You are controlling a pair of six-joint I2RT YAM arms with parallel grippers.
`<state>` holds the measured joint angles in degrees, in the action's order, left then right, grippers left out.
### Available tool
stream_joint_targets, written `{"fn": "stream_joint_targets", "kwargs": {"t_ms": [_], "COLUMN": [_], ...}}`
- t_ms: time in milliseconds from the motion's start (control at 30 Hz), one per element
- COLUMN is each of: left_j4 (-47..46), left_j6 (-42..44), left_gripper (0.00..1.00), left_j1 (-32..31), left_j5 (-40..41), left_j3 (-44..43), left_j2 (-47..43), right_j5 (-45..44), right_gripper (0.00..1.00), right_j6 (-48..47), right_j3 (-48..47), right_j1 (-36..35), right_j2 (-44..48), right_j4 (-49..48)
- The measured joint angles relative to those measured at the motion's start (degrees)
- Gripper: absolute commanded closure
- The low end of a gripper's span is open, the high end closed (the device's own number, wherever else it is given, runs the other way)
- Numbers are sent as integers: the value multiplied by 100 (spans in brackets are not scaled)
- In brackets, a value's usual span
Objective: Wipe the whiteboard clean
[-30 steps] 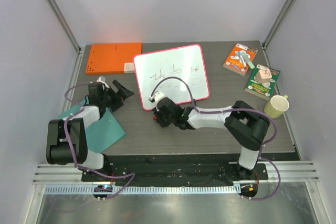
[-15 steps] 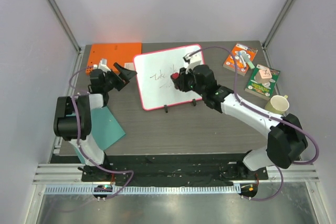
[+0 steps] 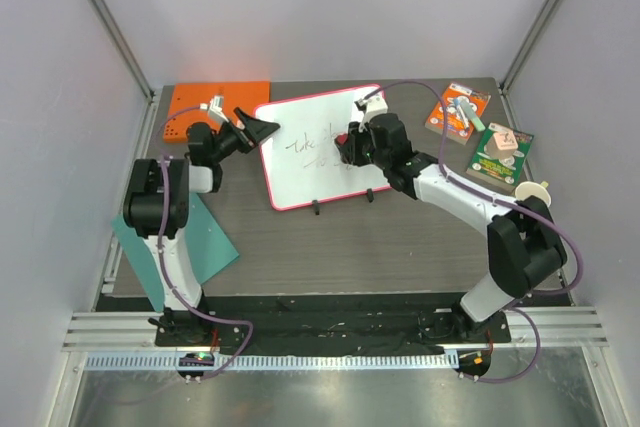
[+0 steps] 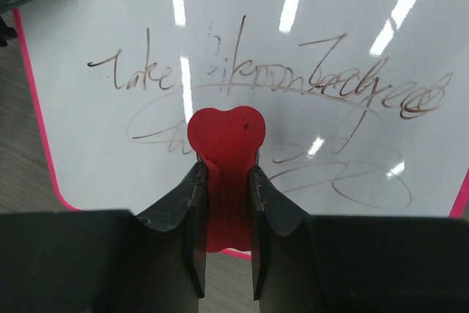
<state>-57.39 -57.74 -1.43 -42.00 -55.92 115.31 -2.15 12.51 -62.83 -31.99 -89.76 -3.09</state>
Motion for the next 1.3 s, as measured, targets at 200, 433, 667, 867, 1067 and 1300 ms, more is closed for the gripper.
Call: {"fn": "stream_joint_targets", "kwargs": {"t_ms": [200, 433, 667, 867, 1067, 1300], "left_j4": [-363, -664, -1130, -1272, -1375, -1453], "left_j6": [-140, -195, -638, -678, -745, -820], "left_gripper": [37, 83, 100, 100, 100, 100], "left_j1": [-151, -144, -195, -166, -142, -116], "left_j5": [-267, -444, -719, -754, -793, -839], "left_j3": [-140, -127, -153, -111, -111, -111], "left_j2": [229, 236, 236, 289, 378, 455], "right_j5": [-271, -660, -828, -824, -662, -693], "right_gripper": [85, 85, 87, 91, 99, 99], "right_j6": [-4, -20, -83, -175, -234, -367], "right_j3": [4, 15, -20, -46, -70, -704], "right_j1": [76, 179, 190, 190, 184, -293], "right_j2": [-415, -636, -1038, -1139, -1283, -1751], "right_j4": [-247, -678, -826, -1064, -1338, -1563]}}
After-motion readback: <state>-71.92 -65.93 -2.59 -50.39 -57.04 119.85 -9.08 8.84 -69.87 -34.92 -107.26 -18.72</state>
